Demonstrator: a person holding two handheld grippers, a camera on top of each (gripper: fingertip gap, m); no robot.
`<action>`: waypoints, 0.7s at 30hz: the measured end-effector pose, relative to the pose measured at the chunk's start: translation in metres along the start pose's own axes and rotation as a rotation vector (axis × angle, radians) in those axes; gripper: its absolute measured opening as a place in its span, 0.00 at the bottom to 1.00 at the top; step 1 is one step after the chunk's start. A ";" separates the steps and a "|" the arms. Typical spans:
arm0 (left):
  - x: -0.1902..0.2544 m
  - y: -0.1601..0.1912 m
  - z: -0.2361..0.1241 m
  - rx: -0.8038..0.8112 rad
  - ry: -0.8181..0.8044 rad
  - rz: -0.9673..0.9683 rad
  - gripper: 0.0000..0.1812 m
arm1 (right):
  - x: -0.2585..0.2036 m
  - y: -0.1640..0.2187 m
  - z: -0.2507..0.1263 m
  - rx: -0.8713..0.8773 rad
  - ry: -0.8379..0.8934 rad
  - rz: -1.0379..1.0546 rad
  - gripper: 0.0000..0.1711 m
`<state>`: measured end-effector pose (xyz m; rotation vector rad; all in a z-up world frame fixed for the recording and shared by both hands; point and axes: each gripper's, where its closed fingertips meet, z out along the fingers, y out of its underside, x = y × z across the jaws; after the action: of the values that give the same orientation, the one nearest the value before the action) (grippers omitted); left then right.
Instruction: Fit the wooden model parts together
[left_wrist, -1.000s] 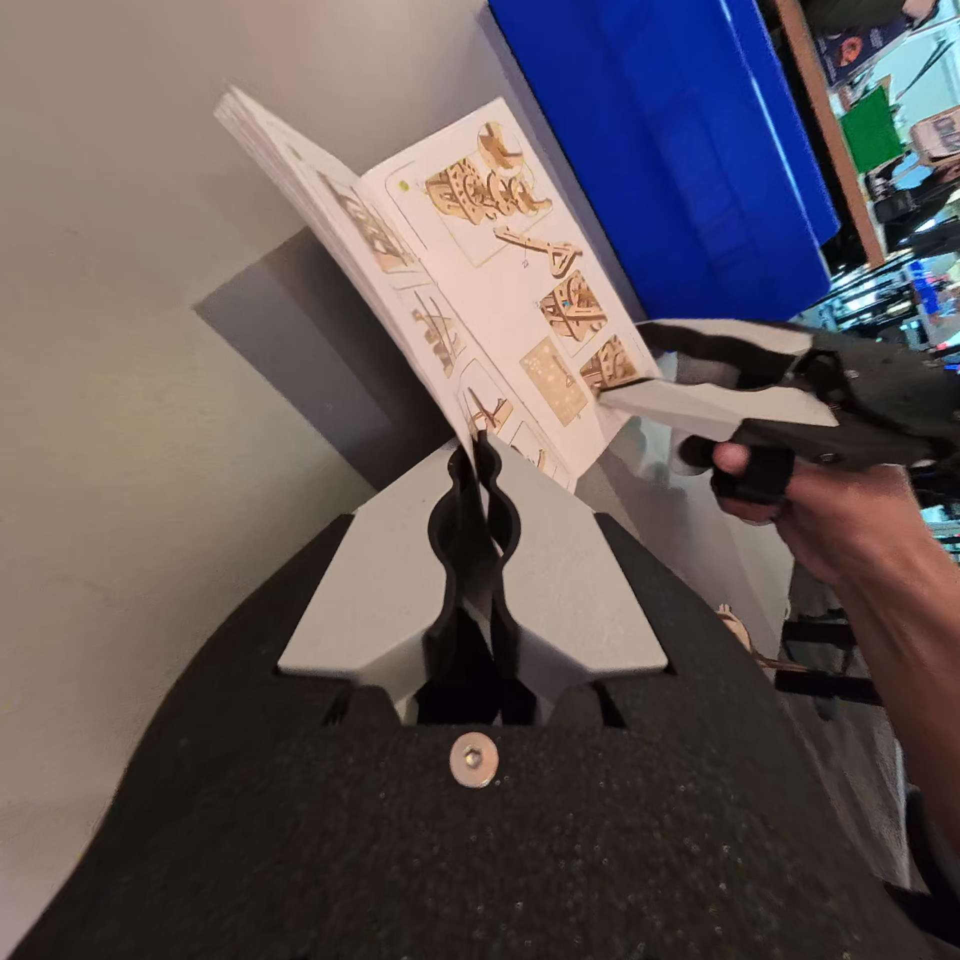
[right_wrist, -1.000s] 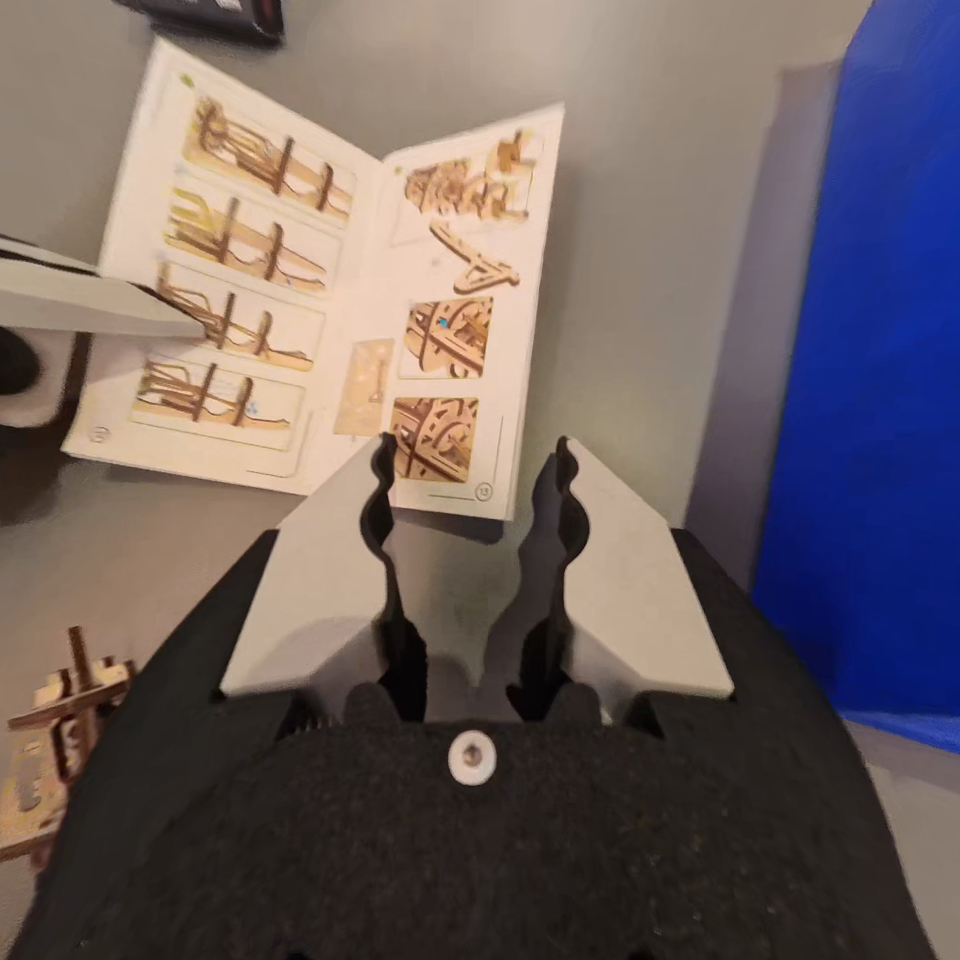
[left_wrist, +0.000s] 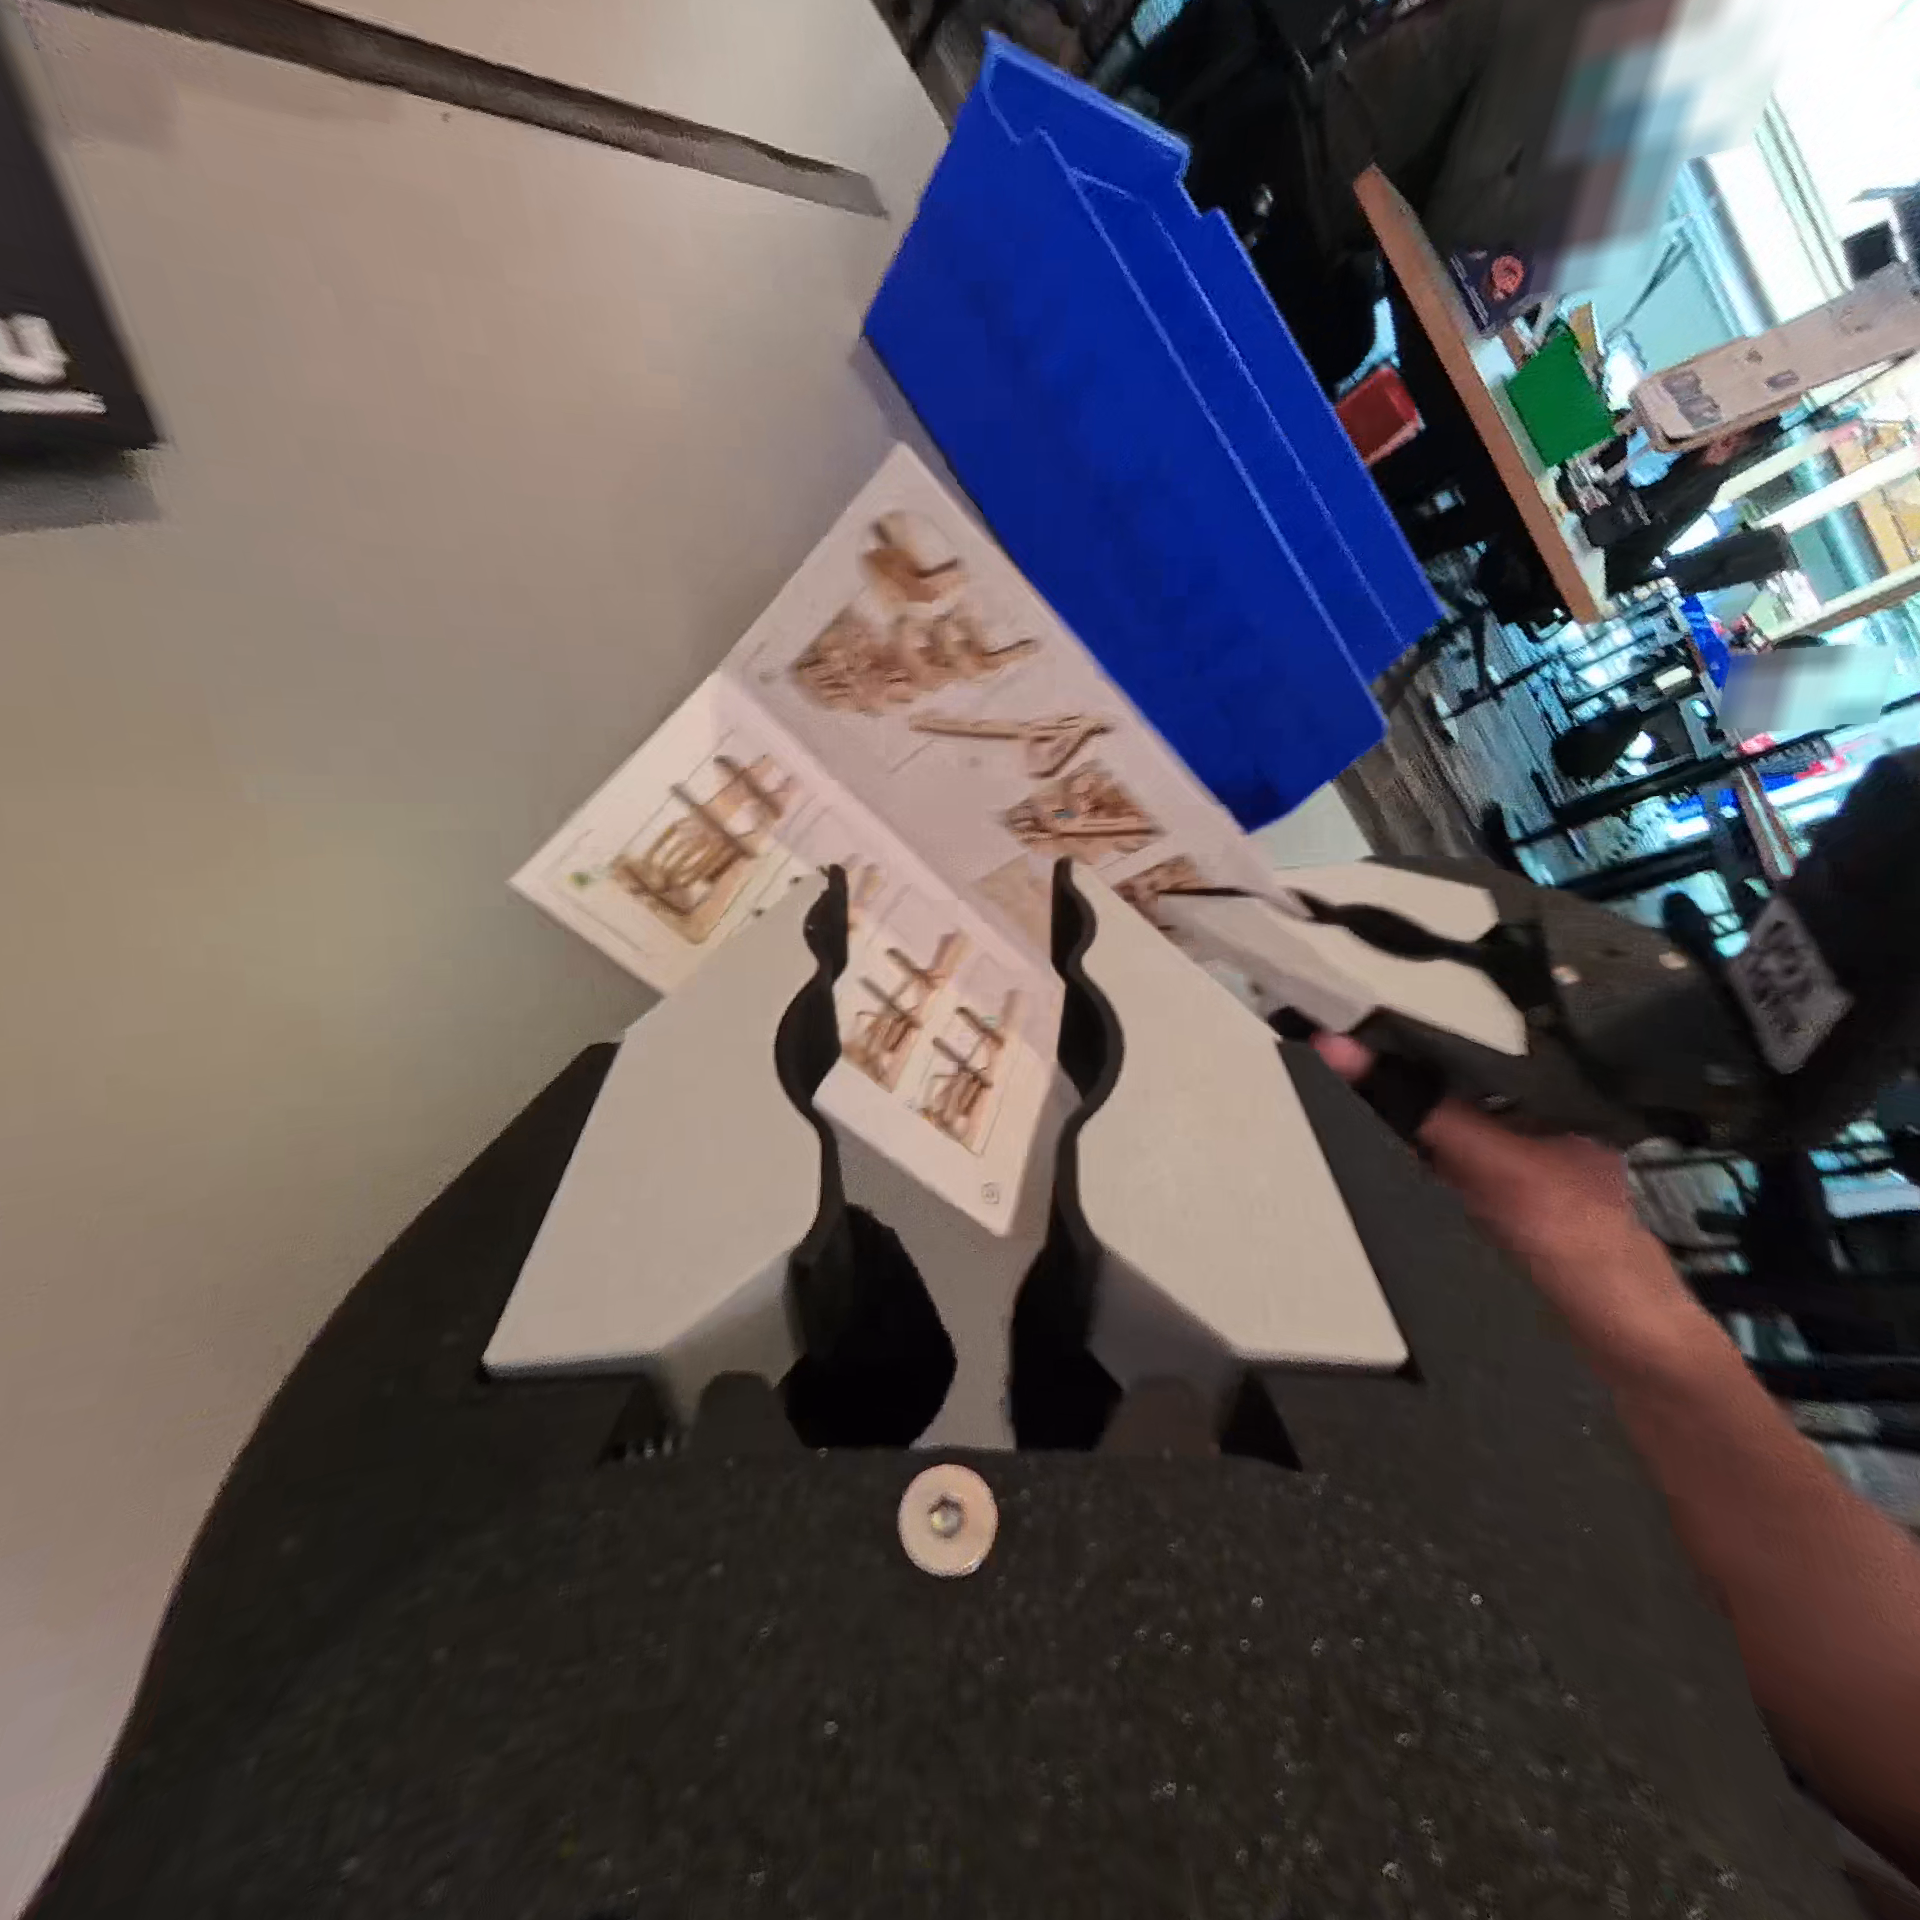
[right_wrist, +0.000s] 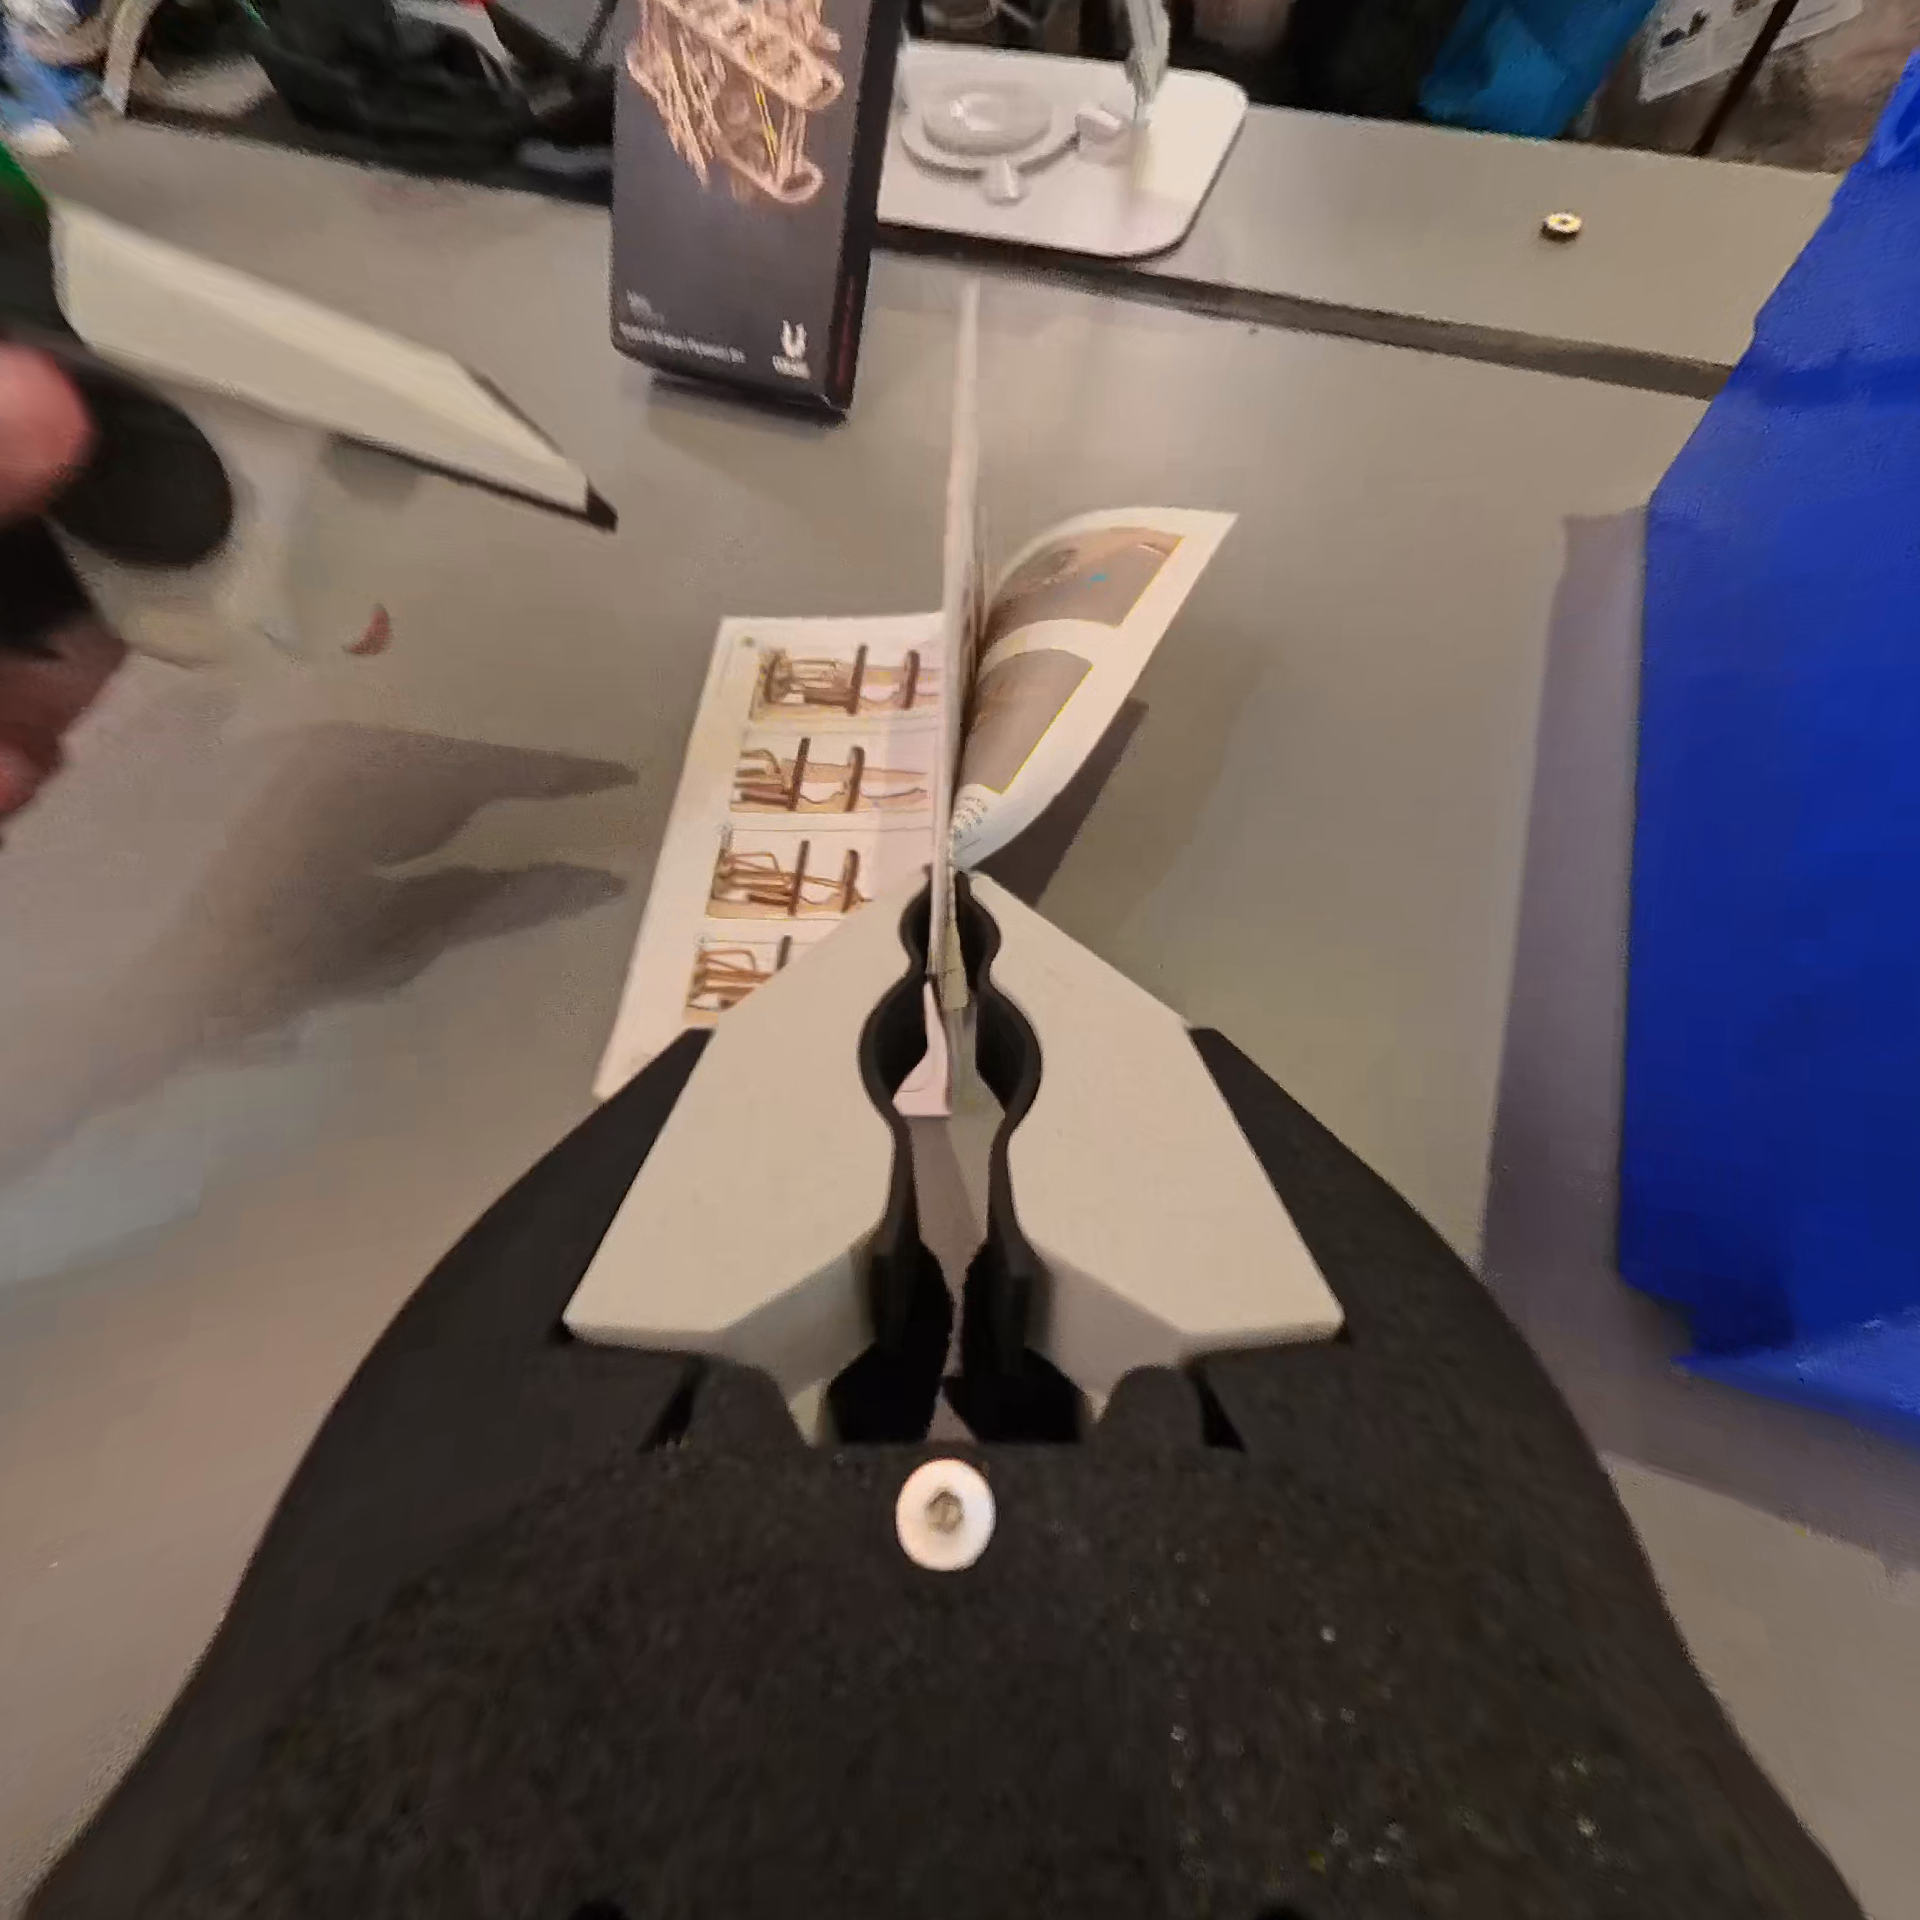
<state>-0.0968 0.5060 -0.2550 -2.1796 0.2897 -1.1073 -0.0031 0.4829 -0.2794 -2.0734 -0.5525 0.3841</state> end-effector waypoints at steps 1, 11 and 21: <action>0.009 0.000 0.004 -0.021 0.031 -0.012 0.21 | -0.001 0.004 0.002 -0.018 0.023 -0.018 0.00; 0.033 0.023 0.068 -0.065 0.188 -0.187 0.25 | -0.011 0.007 0.003 -0.036 0.084 -0.008 0.00; 0.011 0.049 0.085 -0.128 0.082 -0.101 0.08 | -0.001 0.023 -0.002 -0.076 0.024 0.069 0.16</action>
<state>-0.0189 0.5030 -0.3158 -2.2862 0.2966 -1.2672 0.0028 0.4702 -0.2973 -2.1720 -0.4890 0.3831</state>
